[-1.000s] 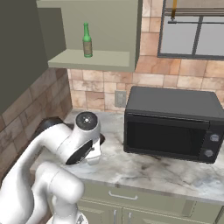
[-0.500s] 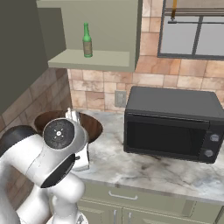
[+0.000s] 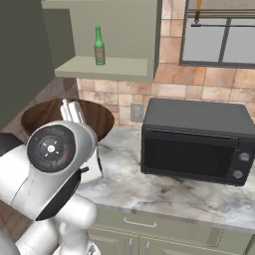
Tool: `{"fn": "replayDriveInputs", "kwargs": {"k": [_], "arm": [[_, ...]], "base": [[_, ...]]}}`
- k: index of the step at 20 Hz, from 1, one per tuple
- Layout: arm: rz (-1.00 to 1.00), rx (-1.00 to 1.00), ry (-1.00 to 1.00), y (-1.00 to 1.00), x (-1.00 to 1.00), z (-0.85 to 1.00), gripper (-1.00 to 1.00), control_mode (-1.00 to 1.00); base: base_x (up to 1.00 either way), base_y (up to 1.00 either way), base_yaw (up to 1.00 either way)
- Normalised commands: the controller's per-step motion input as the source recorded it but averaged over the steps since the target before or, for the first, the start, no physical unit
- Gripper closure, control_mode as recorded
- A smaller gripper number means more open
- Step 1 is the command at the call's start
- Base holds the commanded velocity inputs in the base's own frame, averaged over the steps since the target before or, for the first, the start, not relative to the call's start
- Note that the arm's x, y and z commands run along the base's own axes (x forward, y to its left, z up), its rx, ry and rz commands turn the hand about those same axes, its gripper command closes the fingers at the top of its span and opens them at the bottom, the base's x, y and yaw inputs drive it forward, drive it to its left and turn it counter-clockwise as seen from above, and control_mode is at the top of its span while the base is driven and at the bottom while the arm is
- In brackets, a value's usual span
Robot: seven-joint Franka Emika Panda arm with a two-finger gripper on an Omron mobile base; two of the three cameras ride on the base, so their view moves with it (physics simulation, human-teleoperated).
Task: Pick the carrot from the cabinet and place it in the bowl. Then pick the bowl and place it in the sink. Then turn on the sink facuet.
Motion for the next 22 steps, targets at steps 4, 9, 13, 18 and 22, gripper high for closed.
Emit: {"fn": "replayDriveInputs", "kwargs": {"k": [4,9,13,18,22], "arm": [[0.06,-0.09,-0.03,0.00,-0.18,0.49,1.00,-1.00],[0.00,-0.07,-0.02,0.00,-0.20,0.03,1.00,-1.00],[0.00,0.00,-0.02,0.00,-0.11,-0.01,1.00,-1.00],[0.00,0.00,-0.03,0.00,-0.12,0.00,1.00,-1.00],[0.00,0.00,0.01,0.00,0.00,0.00,1.00,-1.00]], "base": [[0.00,0.00,0.00],[0.00,0.00,0.00],[0.00,0.00,0.00],[0.00,0.00,0.00],[0.00,0.00,0.00]]}}
